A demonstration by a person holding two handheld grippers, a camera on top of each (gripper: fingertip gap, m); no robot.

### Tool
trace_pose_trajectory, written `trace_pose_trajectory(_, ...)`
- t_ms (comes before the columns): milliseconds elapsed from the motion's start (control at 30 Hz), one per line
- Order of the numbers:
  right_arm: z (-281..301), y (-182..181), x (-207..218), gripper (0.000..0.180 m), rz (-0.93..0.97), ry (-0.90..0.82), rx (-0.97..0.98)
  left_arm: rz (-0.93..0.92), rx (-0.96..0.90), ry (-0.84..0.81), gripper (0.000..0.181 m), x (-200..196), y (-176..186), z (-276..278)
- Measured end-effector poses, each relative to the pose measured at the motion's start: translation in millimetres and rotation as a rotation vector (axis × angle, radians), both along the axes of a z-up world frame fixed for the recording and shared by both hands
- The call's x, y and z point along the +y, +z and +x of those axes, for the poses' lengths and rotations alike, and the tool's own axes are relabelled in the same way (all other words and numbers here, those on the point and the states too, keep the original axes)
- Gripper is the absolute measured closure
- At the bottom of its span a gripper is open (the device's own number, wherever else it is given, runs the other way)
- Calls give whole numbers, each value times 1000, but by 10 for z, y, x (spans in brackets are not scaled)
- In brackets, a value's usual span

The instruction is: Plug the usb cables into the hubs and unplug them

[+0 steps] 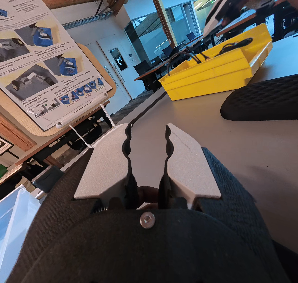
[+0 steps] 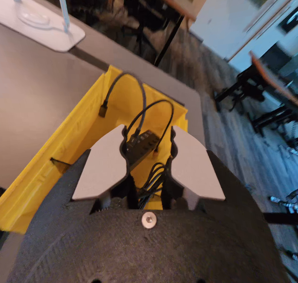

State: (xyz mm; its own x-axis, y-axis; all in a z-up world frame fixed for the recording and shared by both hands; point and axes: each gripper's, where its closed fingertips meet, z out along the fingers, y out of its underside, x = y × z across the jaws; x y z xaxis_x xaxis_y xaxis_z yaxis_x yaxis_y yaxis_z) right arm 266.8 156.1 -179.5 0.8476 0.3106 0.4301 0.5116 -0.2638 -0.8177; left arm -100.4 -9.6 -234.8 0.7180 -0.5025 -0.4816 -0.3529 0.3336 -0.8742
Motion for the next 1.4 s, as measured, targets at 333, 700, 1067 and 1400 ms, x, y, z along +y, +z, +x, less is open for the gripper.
trace_pose_trajectory(333,-872,1820,-1394,55,1174,457,356,58,-152,20,112,-6,212,-96)
trace_pose_trajectory(700,-2919,249,-1736,178,1127,749,-214,176,-320,-56,70,-138,531,-146)
trace_pose_trajectory(1067,-2533,494,-1596,66,1027,777,402,218,-130,-44,164,-199,402,1)
trace_pose_trajectory(1400,-2430,185,-1294,166,709,735,426,298,-160,-35,159,-258,527,-83)
